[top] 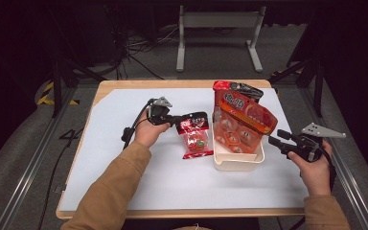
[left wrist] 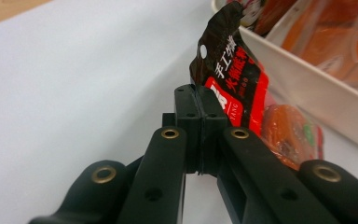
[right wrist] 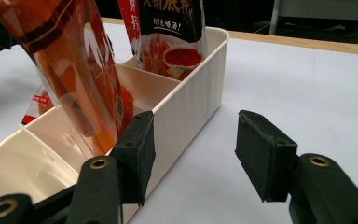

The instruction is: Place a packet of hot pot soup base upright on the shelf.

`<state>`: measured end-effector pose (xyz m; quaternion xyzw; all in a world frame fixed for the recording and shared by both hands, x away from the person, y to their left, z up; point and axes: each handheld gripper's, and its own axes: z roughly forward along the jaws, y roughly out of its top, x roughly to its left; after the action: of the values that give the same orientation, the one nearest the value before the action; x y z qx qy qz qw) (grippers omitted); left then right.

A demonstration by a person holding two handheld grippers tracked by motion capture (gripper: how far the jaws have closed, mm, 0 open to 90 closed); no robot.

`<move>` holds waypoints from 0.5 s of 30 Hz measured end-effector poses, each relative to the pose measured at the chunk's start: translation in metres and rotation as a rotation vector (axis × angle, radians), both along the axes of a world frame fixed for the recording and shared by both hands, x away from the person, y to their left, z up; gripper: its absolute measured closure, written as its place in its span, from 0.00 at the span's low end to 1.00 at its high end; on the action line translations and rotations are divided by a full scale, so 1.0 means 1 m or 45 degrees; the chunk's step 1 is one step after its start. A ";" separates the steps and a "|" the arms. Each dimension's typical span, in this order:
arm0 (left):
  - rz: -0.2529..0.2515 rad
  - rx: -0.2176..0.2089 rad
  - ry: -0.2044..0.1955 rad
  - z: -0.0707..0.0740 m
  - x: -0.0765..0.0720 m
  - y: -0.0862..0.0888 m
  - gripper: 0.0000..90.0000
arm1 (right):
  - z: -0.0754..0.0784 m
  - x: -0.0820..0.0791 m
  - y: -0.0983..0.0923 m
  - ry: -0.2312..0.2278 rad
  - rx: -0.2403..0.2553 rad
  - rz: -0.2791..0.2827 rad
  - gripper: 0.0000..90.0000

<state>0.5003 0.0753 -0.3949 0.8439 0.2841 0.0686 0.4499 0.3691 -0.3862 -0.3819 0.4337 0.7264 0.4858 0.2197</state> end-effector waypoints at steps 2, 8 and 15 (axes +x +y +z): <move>-0.014 -0.021 -0.014 0.005 -0.006 0.002 1.00 | 0.000 0.000 0.001 0.002 0.001 -0.002 0.52; -0.059 -0.082 -0.072 0.021 -0.026 0.005 1.00 | 0.000 0.000 0.000 0.000 0.000 -0.004 0.52; -0.114 -0.125 -0.114 0.033 -0.045 0.005 1.00 | 0.001 -0.001 0.001 -0.003 -0.006 0.002 0.54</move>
<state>0.4551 0.0803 -0.3621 0.8289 0.2286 0.0721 0.5055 0.3680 -0.3857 -0.3809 0.4320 0.7275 0.4849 0.2213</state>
